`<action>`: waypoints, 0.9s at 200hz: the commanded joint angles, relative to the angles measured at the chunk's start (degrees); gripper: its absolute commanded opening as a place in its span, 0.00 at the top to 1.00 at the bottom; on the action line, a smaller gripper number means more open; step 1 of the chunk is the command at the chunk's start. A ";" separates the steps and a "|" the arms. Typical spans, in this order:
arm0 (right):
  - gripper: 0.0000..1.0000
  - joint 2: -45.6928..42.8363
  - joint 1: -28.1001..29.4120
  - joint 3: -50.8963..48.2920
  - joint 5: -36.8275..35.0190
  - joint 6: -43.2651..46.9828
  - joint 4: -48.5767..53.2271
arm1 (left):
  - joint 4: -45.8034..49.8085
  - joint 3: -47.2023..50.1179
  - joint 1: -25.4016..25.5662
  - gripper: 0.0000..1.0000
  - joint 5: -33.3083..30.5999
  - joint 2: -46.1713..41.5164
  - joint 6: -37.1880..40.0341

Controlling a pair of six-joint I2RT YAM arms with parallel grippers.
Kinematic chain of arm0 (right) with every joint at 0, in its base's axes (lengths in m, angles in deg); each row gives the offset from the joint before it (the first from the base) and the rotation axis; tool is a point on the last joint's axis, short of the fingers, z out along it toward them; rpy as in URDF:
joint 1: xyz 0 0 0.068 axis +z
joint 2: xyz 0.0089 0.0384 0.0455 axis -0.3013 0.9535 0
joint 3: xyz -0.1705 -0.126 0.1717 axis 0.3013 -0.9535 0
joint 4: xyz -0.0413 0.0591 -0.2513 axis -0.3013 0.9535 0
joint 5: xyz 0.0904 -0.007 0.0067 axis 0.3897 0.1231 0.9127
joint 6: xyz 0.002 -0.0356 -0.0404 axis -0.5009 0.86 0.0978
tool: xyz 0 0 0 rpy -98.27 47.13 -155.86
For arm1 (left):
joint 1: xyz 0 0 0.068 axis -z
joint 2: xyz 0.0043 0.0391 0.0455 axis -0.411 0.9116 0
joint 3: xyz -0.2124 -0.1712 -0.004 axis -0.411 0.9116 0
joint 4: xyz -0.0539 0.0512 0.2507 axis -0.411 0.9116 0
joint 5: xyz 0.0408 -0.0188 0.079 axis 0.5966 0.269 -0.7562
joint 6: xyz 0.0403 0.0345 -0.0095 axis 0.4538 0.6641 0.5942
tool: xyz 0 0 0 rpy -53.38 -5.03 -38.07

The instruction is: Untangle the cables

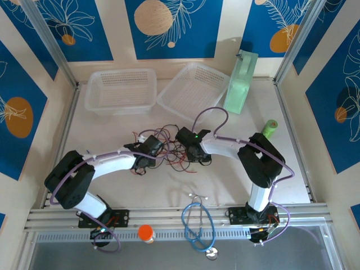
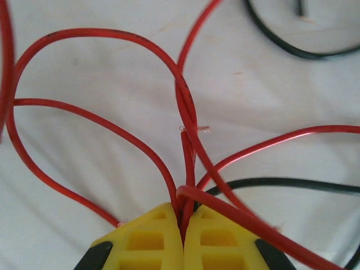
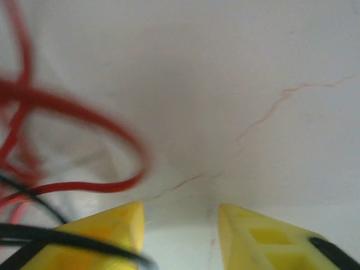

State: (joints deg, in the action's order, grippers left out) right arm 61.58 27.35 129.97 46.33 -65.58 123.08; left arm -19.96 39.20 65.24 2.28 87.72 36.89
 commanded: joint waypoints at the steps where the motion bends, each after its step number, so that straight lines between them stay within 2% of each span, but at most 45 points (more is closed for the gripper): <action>1: 0.63 -1.92 -3.60 -3.24 -2.03 2.86 1.24 | 0.97 2.88 -3.03 1.00 -0.74 1.03 -3.75; 35: 0.75 -3.24 -9.75 -6.88 2.23 6.55 -2.68 | -0.27 3.81 -4.56 1.00 -0.11 2.64 -3.80; 60: 0.80 -4.14 -12.71 -7.82 3.70 7.97 -3.49 | -0.27 3.65 -4.64 1.00 -0.10 3.33 -4.16; 108: 0.79 -5.98 -16.87 -8.19 2.28 9.92 -1.17 | 1.40 3.16 -5.10 1.00 -0.68 2.04 -3.73; 180: 0.73 -13.39 -21.60 -10.27 4.13 6.96 2.47 | 2.99 2.59 -5.82 1.00 -1.43 -0.29 -3.41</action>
State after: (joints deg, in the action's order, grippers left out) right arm 51.22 6.98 120.77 52.10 -57.01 121.70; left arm -21.80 40.88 61.76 4.86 87.53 34.16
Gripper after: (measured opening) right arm 0.262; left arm 0.052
